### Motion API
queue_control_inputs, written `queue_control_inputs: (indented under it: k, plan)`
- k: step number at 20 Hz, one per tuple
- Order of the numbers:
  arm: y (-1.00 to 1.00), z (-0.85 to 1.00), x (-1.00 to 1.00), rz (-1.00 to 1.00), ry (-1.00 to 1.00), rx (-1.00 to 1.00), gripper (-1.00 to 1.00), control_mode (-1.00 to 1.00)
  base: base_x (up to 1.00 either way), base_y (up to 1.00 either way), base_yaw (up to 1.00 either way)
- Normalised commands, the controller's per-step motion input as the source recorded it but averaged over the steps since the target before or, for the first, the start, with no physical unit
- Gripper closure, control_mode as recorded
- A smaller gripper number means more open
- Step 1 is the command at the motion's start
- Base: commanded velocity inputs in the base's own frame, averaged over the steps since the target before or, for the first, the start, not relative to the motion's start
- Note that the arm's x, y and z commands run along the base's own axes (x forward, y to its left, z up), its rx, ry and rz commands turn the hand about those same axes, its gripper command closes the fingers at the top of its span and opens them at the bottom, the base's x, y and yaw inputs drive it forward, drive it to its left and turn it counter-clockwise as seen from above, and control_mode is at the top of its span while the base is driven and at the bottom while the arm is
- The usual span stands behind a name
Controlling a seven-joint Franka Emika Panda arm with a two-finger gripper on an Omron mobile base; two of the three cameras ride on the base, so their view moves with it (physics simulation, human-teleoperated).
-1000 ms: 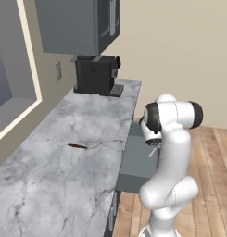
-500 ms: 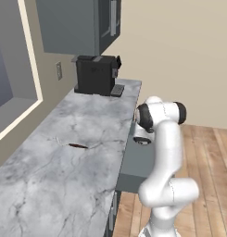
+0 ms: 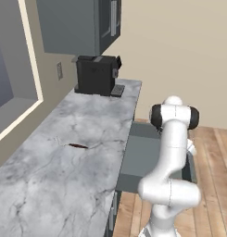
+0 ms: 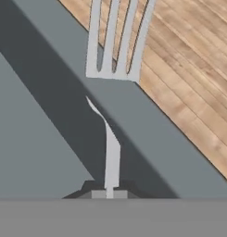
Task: Organize the utensils by type. Pick up the wooden spoons from the counter and place them in the open cabinet. Then pick up the metallic utensils from the counter and place them in the open drawer.
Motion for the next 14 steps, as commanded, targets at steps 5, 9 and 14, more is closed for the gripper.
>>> queue_control_inputs:
  k: [5,9,14]
  plan:
    - [-0.76,-0.47,-0.65,0.0,-0.18,0.15,1.0,-1.0,0.0,0.0,0.0]
    - [0.03,0.61,-0.38,0.0,-0.21,0.0,1.0,-1.0,0.0,0.0,0.0]
    - [0.47,0.98,-0.04,0.0,-0.19,0.0,1.0,-1.0,0.0,0.0,0.0]
